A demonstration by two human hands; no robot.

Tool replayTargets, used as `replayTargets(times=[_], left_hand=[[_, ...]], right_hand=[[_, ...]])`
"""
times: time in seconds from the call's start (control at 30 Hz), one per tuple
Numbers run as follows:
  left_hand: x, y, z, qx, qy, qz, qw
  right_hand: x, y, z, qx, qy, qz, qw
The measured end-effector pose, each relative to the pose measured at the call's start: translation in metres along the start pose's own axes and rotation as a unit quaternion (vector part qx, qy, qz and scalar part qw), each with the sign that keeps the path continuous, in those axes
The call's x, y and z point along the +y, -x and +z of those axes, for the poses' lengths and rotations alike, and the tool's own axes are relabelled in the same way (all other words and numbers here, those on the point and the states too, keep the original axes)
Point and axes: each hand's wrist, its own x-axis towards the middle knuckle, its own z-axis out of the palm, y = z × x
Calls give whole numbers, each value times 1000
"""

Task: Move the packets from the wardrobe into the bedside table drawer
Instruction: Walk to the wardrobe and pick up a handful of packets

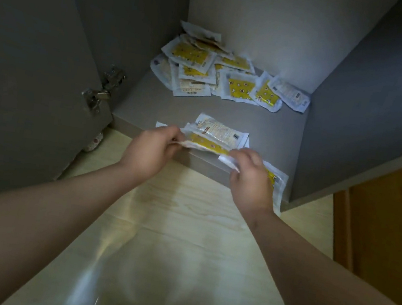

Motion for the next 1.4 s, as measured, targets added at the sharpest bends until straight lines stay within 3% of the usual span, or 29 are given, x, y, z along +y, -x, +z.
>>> replayTargets(times=[0.2, 0.4, 0.47, 0.6, 0.67, 0.73, 0.8, 0.87, 1.0, 1.07, 1.1, 1.13, 1.27, 1.4], left_hand=[[14, -15, -14, 57, 141, -149, 977], [21, -27, -16, 75, 458, -277, 842], [25, -30, -19, 63, 528, -300, 792], [31, -34, -29, 40, 640, -320, 697], [30, -35, -32, 45, 663, -328, 671], [27, -33, -33, 70, 670, -335, 659], [23, -29, -33, 85, 669, -348, 651], [22, -24, -31, 85, 655, -369, 653], [30, -23, -23, 65, 638, -399, 656], [38, -24, -20, 55, 635, -395, 661], [43, -24, -19, 48, 635, -397, 661], [45, -25, -18, 44, 635, -400, 659], [48, -25, -15, 60, 627, -424, 651], [51, -22, -12, 77, 609, -414, 672]], right_hand=[[-12, -24, -27, 98, -45, 104, 989], [-20, -38, -46, 207, -228, 217, 926], [-24, -43, -51, 238, -339, 247, 876], [-33, -49, -63, 224, -603, 307, 702], [-31, -51, -65, 168, -676, 296, 654], [-36, -51, -67, 134, -713, 281, 628], [-36, -54, -66, 111, -708, 255, 649], [-41, -55, -69, 78, -656, 215, 719], [-51, -53, -66, 15, -652, 246, 717], [-52, -49, -60, 69, -716, 226, 657], [-55, -50, -59, 89, -733, 266, 620], [-57, -48, -58, 101, -726, 293, 614], [-57, -37, -47, 149, -628, 338, 685], [-57, -36, -38, 80, -590, 370, 713]])
